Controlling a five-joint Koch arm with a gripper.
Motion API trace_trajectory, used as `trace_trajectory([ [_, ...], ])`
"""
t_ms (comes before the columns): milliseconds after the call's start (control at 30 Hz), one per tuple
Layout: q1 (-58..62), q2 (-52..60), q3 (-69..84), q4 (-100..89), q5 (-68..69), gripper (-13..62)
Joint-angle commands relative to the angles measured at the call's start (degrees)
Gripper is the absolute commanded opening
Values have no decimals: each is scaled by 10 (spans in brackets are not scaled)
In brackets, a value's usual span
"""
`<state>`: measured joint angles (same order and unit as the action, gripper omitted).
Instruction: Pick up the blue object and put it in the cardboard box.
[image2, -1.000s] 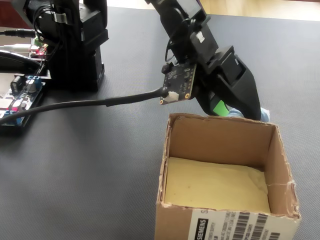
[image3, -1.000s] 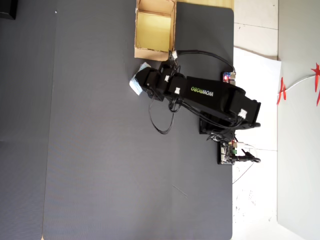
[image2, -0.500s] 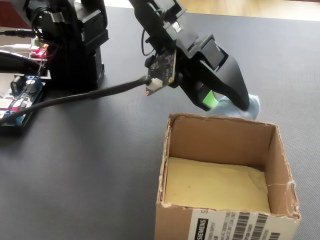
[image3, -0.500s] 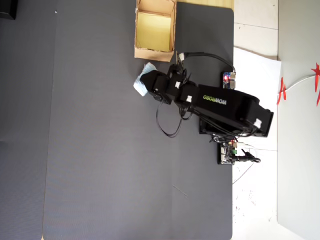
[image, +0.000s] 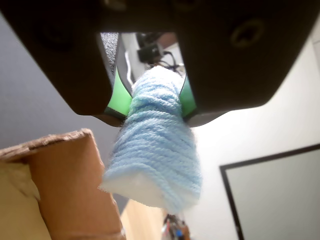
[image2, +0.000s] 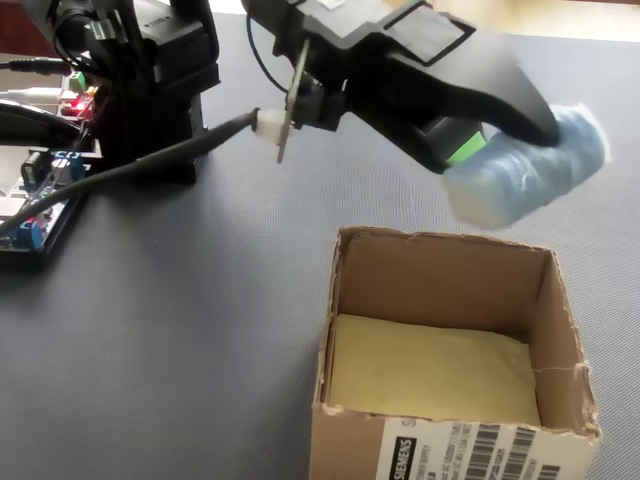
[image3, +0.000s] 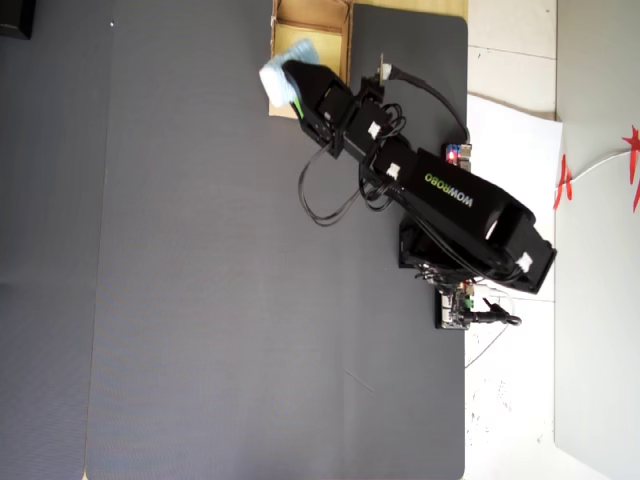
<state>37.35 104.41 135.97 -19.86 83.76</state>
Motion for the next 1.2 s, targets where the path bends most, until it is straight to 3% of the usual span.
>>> trace_trajectory([
  [0,25,8,-58,-8,-8,-48],
  [267,83,-11,-52,134,-16,-43],
  [433,85,-18,-77,146,-15,177],
  [500,86,-20,-86,142,-11,221],
  [900,98,-23,-102,105,23,308],
  [1167,71,14,-65,57,62,308],
])
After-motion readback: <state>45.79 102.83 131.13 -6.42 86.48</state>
